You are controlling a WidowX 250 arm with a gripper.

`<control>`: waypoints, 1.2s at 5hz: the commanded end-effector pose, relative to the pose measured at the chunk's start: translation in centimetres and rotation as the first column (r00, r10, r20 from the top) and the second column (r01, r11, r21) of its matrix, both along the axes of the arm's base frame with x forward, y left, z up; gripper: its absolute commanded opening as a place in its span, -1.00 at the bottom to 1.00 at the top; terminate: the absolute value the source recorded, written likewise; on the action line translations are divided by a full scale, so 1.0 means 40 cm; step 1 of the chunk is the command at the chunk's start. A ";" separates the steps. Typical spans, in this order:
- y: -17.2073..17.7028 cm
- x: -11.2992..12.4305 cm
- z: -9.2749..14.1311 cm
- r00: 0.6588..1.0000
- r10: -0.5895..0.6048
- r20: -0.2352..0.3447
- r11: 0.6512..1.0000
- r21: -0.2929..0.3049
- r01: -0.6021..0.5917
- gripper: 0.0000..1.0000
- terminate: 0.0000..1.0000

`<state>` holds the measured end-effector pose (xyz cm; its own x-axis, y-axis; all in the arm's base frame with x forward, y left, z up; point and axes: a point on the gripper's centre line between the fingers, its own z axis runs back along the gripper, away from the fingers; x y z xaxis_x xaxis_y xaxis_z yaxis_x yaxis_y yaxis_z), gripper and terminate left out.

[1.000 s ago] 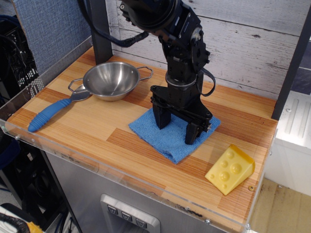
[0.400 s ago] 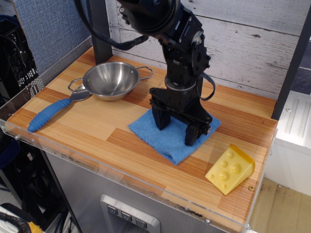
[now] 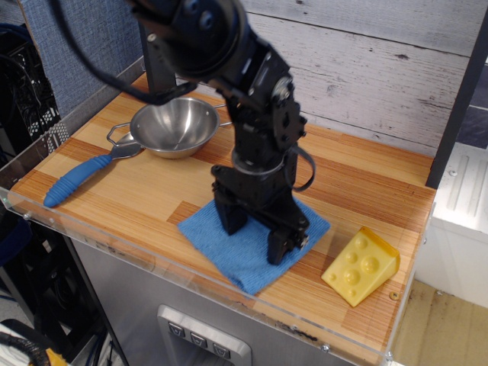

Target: Move the towel bottom right but to left of cheese

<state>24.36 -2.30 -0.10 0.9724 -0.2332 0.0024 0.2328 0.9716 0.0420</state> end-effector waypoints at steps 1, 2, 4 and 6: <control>0.042 -0.143 -0.047 0.988 0.000 -0.157 1.000 0.030 0.005 1.00 -1.00; 0.050 -0.143 -0.046 0.986 0.021 -0.164 0.999 0.035 -0.015 1.00 -1.00; 0.009 -0.032 0.091 0.997 0.072 -0.012 0.997 -0.036 -0.072 1.00 -1.00; 0.013 0.057 0.350 0.962 0.170 0.215 0.978 -0.158 -0.138 1.00 -1.00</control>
